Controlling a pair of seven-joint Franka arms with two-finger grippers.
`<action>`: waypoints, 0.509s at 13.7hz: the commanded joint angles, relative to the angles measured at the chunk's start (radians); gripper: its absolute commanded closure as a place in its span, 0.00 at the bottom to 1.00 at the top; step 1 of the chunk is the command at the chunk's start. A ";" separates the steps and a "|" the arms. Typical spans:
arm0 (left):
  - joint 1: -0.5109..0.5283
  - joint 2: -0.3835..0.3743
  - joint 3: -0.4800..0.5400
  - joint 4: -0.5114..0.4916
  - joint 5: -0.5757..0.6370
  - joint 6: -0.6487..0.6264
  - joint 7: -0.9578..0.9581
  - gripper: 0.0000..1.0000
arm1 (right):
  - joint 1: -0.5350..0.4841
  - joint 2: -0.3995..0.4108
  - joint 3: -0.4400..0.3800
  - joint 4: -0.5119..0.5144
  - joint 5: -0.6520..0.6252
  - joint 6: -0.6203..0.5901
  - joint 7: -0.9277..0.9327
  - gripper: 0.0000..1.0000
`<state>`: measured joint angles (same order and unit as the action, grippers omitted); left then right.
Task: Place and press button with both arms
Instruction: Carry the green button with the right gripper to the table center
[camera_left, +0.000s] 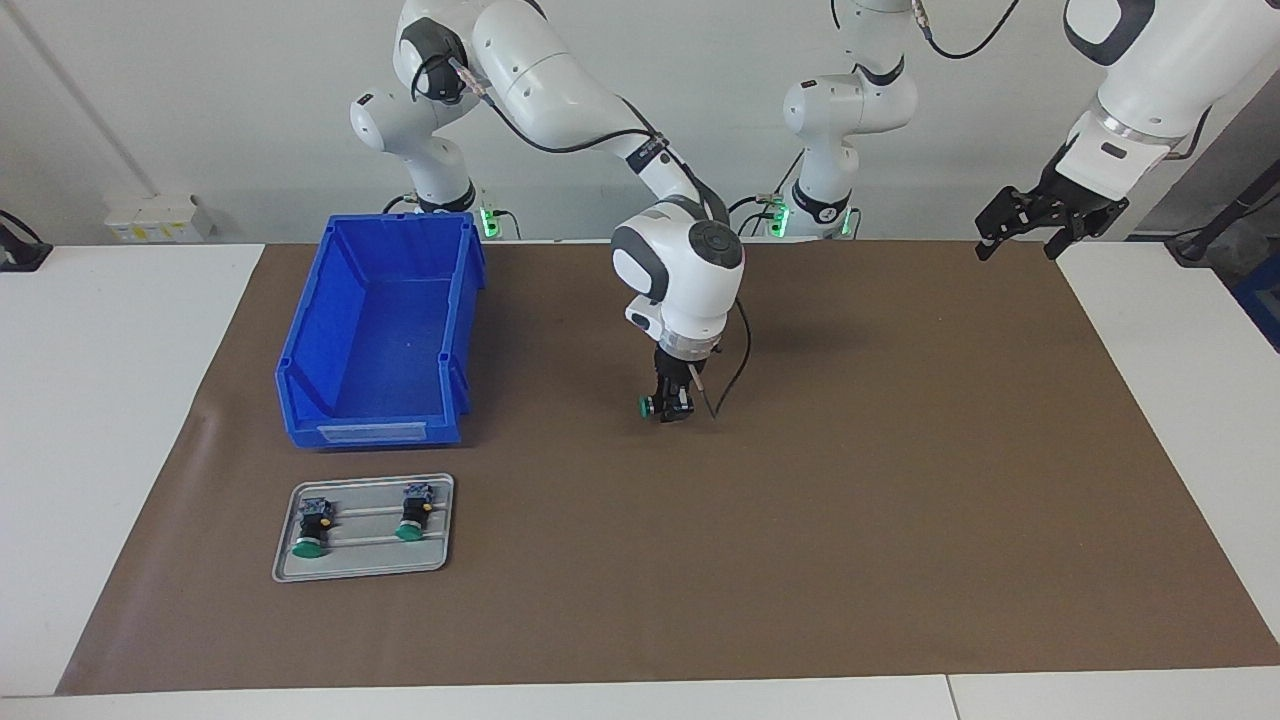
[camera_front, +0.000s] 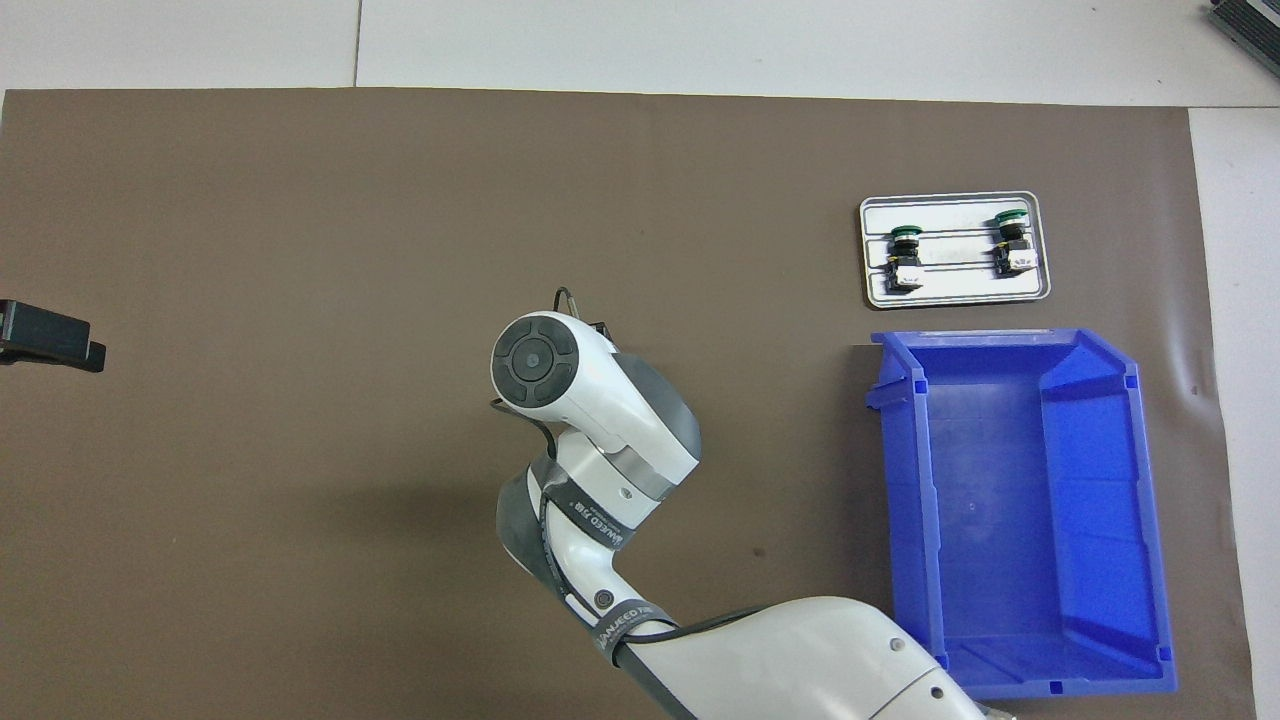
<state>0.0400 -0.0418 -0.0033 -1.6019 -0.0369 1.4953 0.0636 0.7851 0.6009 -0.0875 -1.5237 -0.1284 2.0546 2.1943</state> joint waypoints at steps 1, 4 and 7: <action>0.008 -0.027 -0.006 -0.032 0.017 0.016 0.005 0.00 | 0.017 -0.061 0.002 -0.102 -0.051 0.047 0.036 0.64; 0.008 -0.027 -0.006 -0.032 0.017 0.016 0.005 0.00 | 0.010 -0.061 0.002 -0.092 -0.077 0.052 -0.011 0.00; 0.008 -0.027 -0.006 -0.032 0.017 0.016 0.005 0.00 | -0.052 -0.117 0.000 -0.089 -0.068 0.052 -0.127 0.00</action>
<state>0.0400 -0.0418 -0.0033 -1.6019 -0.0369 1.4953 0.0636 0.7860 0.5577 -0.0929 -1.5745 -0.1847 2.0897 2.1545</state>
